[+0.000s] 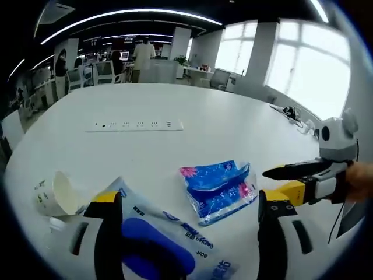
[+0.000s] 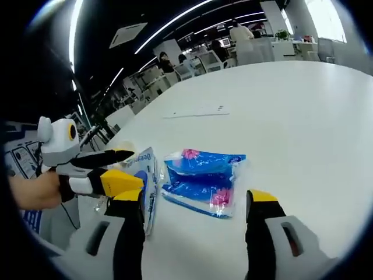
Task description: Arrange the tabletop items into an orderly group along one side of the table until the central work area is clear of visible clutter.
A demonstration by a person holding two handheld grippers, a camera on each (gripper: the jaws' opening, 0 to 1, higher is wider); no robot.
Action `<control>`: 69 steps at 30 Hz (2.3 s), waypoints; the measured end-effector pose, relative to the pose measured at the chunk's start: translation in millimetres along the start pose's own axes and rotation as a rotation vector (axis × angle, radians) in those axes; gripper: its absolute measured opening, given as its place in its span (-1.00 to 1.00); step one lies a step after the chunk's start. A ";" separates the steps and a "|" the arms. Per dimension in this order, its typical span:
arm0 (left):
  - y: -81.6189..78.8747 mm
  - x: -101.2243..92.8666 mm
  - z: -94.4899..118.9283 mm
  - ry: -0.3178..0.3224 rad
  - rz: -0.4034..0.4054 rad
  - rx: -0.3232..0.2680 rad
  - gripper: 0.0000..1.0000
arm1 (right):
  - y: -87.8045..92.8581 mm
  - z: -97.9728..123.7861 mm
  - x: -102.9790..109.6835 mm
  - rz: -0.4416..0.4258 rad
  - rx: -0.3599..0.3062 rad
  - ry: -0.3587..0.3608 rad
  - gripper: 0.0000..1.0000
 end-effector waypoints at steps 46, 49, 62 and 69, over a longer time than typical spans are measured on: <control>53.6 45.6 74.0 -0.108 0.073 0.072 0.81 | 35.4 24.4 26.3 -0.040 0.039 -0.024 0.29; 56.3 47.5 75.0 -0.112 0.076 0.078 0.81 | 38.9 24.7 26.8 -0.044 0.046 -0.026 0.29; 77.5 56.5 64.8 -0.145 0.075 0.144 0.75 | 47.0 29.5 30.9 -0.053 0.060 -0.043 0.22; 90.1 58.2 56.9 -0.156 0.075 0.193 0.84 | 50.8 32.4 28.6 -0.073 0.064 -0.038 0.20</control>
Point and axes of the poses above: the point that each gripper's makers call its tool centre point, and the gripper's own axes: z roughly backward along the fingers, x roughly to its left, y roughly out of its underside, the point moved 1 cm from there along z, roughly backward along the fingers, and after that the axes turned 3 degrees about z, right-handed, at the moved point
